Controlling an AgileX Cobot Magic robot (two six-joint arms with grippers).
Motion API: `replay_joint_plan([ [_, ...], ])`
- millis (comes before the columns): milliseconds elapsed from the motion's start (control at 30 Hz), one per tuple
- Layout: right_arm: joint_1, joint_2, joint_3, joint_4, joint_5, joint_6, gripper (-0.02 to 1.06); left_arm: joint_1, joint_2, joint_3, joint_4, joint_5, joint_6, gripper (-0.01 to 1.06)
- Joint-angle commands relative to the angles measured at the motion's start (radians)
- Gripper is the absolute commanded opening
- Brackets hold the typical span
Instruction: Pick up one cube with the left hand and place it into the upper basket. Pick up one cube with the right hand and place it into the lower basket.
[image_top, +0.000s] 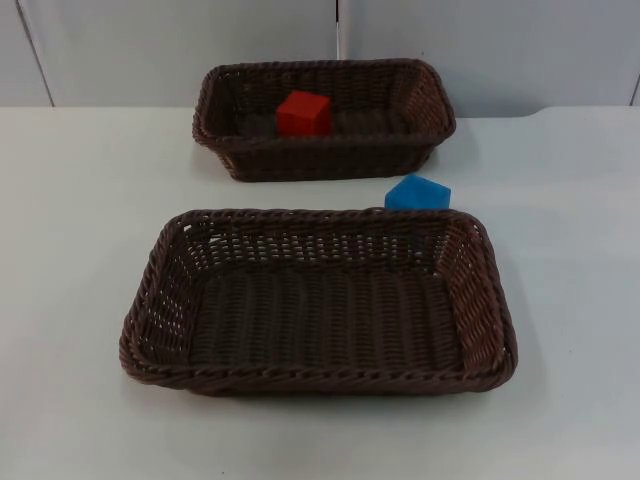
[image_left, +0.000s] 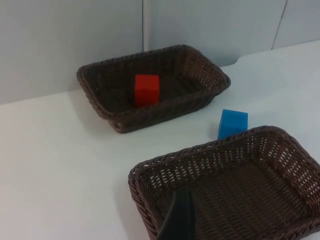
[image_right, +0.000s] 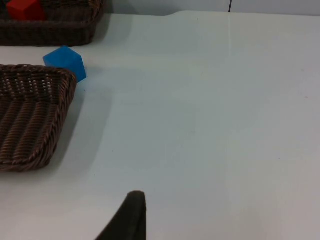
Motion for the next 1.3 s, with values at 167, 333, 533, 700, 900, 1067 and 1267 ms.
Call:
replay_joint_plan([
  [167,-0.002,-0.004,0.002,-0.005,-0.007,-0.001,1.05,0.000,-0.006,0.003,0.006,0.001,-0.006,0.72],
  [333,-0.002,-0.004,0.002,-0.005,-0.007,-0.001,1.05,0.000,-0.006,0.003,0.006,0.001,-0.006,0.72],
  [533,-0.002,-0.004,0.002,-0.005,-0.007,0.004,1.05,0.000,-0.006,0.003,0.006,0.004,-0.006,0.72],
  [700,-0.002,-0.004,-0.003,0.005,0.002,0.057,1.05,0.000,-0.006,0.003,0.006,0.005,-0.006,0.72],
  [900,-0.002,0.156,-0.076,0.046,0.024,0.084,1.05,0.000,-0.006,0.003,0.003,0.007,-0.006,0.72],
  [1067,-0.002,0.446,-0.202,0.085,0.016,0.114,1.05,0.000,-0.006,0.003,0.000,0.007,-0.006,0.72],
  [1267,-0.002,0.698,-0.287,0.098,-0.021,0.114,1.05,0.000,-0.006,0.003,0.000,0.007,-0.006,0.72],
])
